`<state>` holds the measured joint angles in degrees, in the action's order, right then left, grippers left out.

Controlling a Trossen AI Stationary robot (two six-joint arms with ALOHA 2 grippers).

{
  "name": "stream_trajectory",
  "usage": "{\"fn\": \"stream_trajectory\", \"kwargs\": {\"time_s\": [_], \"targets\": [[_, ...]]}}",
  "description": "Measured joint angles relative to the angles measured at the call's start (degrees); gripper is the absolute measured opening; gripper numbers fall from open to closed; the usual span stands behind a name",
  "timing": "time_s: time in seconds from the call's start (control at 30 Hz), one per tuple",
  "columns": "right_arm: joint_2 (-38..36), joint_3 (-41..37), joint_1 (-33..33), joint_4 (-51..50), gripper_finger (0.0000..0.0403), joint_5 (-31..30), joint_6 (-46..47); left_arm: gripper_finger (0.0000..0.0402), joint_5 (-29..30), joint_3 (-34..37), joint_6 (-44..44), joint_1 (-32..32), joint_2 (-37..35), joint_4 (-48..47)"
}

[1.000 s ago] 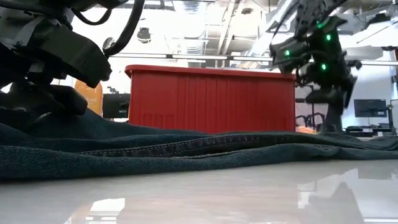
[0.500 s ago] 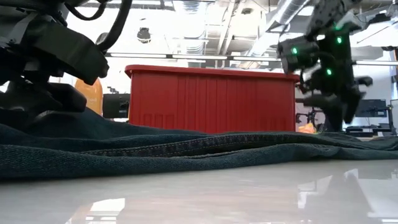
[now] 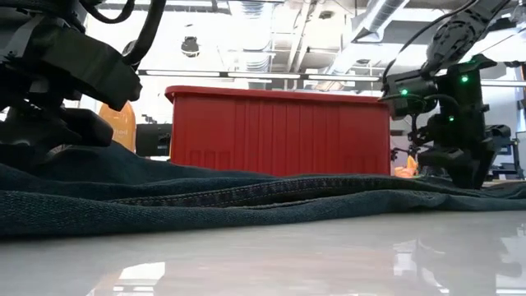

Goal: Fold Laundry from Bin
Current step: Fold the dark blue jeans

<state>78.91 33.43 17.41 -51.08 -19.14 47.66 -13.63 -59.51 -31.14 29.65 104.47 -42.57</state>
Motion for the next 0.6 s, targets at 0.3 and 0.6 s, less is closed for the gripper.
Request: {"fn": "stream_trajectory", "kwargs": {"time_s": [0.3,0.6], "targets": [[0.1,-0.1,0.3,4.6,0.0038,1.7,0.3,0.0135,-0.1,0.0,-0.2,0.0,0.0,0.0],[-2.4,6.7,-0.7,-6.7,0.0018,2.9,-2.6,0.0135,-0.2,0.0,-0.1,0.2,0.0,-0.1]]}}
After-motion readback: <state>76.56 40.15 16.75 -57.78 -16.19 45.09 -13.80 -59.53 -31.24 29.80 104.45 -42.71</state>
